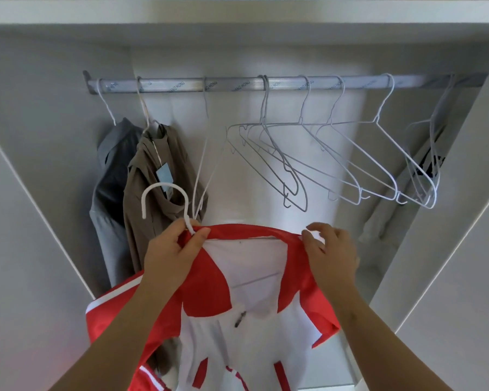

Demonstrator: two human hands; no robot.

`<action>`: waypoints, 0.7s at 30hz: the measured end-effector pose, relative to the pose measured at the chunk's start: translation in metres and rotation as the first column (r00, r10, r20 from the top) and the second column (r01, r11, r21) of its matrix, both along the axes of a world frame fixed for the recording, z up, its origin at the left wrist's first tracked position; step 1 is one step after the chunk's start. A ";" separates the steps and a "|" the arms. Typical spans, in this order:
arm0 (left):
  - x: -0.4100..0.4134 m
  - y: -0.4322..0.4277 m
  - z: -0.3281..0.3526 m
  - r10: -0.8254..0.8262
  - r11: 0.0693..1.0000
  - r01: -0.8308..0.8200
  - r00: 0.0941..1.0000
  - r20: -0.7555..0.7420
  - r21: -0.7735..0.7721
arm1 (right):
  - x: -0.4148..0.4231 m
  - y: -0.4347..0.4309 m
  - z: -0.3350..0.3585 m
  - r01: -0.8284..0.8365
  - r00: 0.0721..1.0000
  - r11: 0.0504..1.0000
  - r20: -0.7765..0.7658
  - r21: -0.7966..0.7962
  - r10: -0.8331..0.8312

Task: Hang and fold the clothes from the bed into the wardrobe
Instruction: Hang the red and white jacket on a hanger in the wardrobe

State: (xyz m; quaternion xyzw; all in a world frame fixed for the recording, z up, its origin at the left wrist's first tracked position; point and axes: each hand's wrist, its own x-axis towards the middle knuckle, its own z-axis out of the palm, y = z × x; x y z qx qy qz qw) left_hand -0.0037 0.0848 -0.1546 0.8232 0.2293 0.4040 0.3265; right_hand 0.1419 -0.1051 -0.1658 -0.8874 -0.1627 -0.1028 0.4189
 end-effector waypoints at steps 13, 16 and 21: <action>0.016 -0.028 0.007 -0.294 0.941 0.316 0.941 -0.170 0.121 | -0.020 0.028 0.000 -0.280 0.960 0.917 -0.070 -0.286 0.271; 0.006 -0.013 0.007 -0.294 0.946 0.318 0.925 -0.239 0.068 | -0.009 0.017 0.000 -0.200 0.975 0.961 -0.134 -0.190 0.176; -0.011 0.010 0.003 -0.215 0.974 0.226 0.895 -0.390 -0.019 | 0.001 0.004 -0.008 -0.092 0.979 0.983 -0.195 -0.158 0.060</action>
